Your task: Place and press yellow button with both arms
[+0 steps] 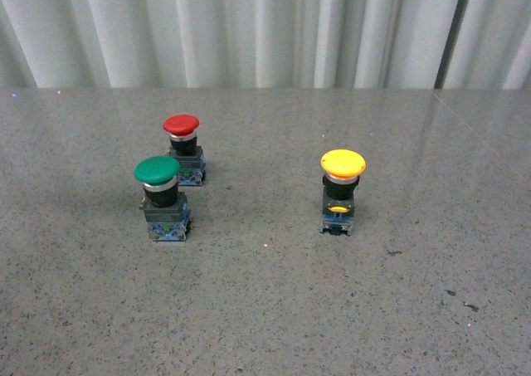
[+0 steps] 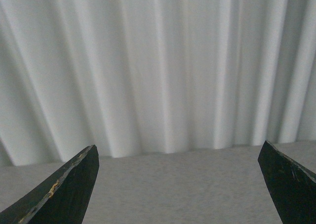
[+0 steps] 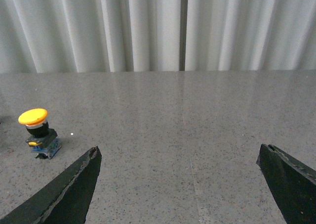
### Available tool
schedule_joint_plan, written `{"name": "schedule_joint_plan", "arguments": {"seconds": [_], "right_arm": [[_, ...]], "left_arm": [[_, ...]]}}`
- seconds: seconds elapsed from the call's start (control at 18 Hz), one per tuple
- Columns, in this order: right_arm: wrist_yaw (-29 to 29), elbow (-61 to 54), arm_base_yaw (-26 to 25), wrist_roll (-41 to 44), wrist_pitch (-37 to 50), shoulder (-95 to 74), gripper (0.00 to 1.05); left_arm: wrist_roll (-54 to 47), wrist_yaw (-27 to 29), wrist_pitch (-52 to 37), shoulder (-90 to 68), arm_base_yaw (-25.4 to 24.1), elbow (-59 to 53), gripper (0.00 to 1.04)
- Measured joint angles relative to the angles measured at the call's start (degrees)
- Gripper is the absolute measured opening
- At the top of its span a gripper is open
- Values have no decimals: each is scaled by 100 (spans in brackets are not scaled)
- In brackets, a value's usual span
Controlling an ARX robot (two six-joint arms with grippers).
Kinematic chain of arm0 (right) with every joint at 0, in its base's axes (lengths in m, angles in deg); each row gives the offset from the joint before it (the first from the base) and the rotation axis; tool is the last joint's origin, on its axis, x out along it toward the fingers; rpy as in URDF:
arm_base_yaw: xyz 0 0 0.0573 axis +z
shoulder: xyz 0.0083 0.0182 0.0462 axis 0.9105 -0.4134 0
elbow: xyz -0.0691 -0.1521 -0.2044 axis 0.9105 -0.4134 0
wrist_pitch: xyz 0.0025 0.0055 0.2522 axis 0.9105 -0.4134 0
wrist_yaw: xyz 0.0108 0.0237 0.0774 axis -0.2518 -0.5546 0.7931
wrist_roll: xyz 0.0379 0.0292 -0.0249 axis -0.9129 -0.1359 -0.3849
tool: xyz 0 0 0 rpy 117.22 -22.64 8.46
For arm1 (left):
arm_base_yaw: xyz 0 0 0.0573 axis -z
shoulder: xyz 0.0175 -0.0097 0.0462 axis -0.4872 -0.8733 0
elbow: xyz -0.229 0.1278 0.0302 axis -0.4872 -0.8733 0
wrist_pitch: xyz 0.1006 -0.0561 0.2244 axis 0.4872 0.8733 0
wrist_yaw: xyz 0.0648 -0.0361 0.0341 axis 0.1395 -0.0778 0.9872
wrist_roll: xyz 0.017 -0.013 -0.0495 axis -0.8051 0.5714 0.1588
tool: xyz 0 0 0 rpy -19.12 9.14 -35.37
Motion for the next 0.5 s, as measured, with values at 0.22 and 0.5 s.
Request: {"name": "schedule_joint_plan", "arguments": {"seconds": [0.22, 0.5], "right_arm": [[-2, 0, 0, -2, 0, 0, 98], [0, 0, 0, 0, -2, 0, 98]], "left_arm": [[186, -960, 1384, 1565, -1069, -802, 79], [706, -1432, 1185, 3447, -1547, -2852, 22]]}}
